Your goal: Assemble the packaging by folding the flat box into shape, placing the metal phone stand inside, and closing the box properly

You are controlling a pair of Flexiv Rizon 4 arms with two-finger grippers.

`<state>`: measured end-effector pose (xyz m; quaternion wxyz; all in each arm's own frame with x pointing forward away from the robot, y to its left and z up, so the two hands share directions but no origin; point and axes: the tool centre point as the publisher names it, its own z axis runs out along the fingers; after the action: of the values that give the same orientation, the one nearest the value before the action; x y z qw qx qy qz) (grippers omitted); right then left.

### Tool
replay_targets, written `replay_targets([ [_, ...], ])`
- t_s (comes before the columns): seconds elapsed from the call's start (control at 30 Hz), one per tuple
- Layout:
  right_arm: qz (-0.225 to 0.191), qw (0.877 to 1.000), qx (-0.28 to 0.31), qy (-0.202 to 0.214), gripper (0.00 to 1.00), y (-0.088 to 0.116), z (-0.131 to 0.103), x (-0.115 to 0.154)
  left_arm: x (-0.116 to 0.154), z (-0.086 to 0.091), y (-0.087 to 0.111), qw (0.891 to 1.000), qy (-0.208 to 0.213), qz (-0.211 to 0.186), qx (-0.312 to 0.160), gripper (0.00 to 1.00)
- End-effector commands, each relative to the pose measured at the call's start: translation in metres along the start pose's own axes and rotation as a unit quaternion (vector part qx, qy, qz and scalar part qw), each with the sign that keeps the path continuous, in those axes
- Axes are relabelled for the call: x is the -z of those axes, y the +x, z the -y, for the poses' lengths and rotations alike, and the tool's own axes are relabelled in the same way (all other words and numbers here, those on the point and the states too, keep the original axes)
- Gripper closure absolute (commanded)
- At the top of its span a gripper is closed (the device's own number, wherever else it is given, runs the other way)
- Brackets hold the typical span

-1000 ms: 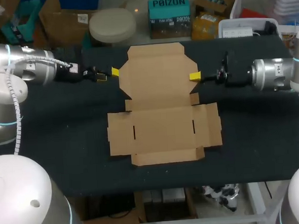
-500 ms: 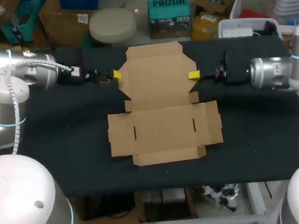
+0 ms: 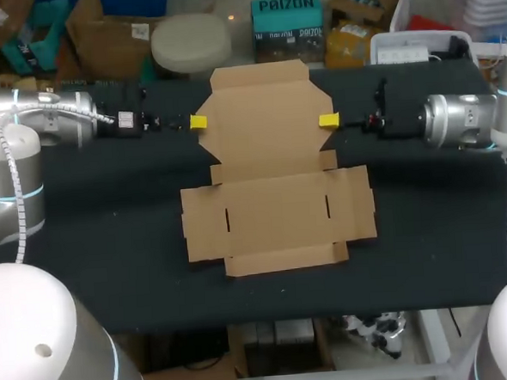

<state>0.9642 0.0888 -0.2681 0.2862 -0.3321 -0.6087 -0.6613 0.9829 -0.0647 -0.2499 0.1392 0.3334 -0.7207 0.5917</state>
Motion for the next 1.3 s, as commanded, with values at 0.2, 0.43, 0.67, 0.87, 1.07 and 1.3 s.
replay_targets([
  [0.2,0.008,1.0,0.026,-0.012,1.0,-0.007,-0.008,0.002,-0.03,0.014,0.006,0.999,-0.018,-0.038,-0.023,0.11],
  [0.43,-0.006,0.999,0.027,-0.017,1.0,-0.01,-0.014,0.001,-0.044,0.012,0.011,0.998,-0.022,-0.045,-0.047,0.22],
  [0.67,-0.014,0.999,0.032,-0.015,1.0,-0.008,-0.017,-0.001,-0.048,0.011,0.015,0.996,-0.015,-0.053,-0.065,0.3],
  [0.87,-0.009,0.999,0.042,-0.019,1.0,-0.009,-0.021,-0.002,-0.051,0.011,0.018,0.996,-0.014,-0.059,-0.072,0.44],
  [1.07,-0.011,0.999,0.042,-0.02,1.0,-0.01,-0.024,-0.006,-0.057,0.013,0.022,0.994,-0.015,-0.066,-0.082,0.51],
  [1.3,-0.011,0.999,0.044,-0.019,1.0,-0.01,-0.027,-0.008,-0.063,0.013,0.024,0.994,-0.018,-0.069,-0.086,0.56],
])
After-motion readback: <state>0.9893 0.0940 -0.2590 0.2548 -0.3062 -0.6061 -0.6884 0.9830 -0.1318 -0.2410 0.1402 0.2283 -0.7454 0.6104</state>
